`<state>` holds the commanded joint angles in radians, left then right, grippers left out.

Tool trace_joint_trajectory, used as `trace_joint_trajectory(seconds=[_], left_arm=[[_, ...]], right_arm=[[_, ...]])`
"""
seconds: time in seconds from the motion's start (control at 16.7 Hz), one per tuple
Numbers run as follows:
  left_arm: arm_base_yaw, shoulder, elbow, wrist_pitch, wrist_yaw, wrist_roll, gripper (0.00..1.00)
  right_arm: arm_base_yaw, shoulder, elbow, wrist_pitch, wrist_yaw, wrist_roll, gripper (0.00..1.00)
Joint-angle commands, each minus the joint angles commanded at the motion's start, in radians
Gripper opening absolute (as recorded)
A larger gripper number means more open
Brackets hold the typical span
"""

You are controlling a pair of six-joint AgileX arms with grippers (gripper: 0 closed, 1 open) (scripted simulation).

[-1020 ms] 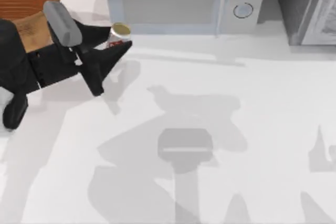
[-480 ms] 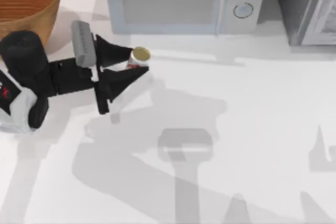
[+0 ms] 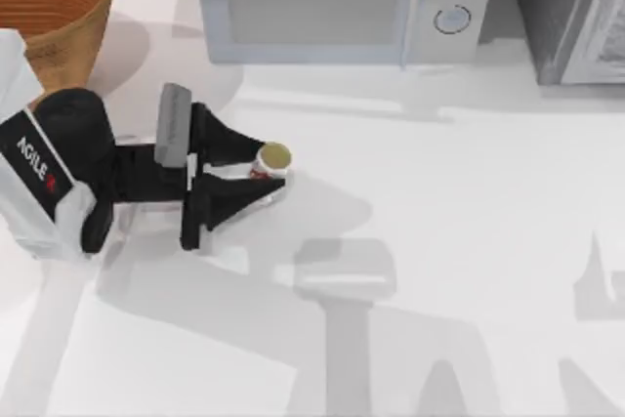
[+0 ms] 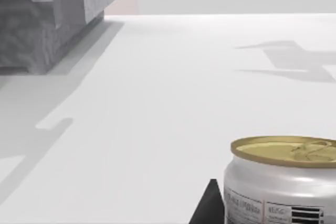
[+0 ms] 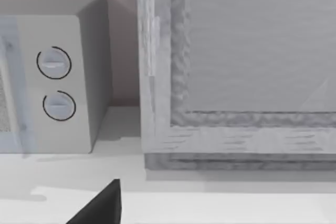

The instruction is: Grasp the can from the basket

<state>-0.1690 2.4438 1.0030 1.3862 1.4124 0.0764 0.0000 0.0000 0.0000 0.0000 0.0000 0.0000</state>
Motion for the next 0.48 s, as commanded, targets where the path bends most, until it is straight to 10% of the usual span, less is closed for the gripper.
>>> trace_joint_trajectory(seconds=[0.48], left_arm=[[-0.001,0.043,0.020,0.007,0.037,-0.006,0.00]], right_arm=[[0.000,0.000,0.000,0.000,0.000,0.000,1.00]])
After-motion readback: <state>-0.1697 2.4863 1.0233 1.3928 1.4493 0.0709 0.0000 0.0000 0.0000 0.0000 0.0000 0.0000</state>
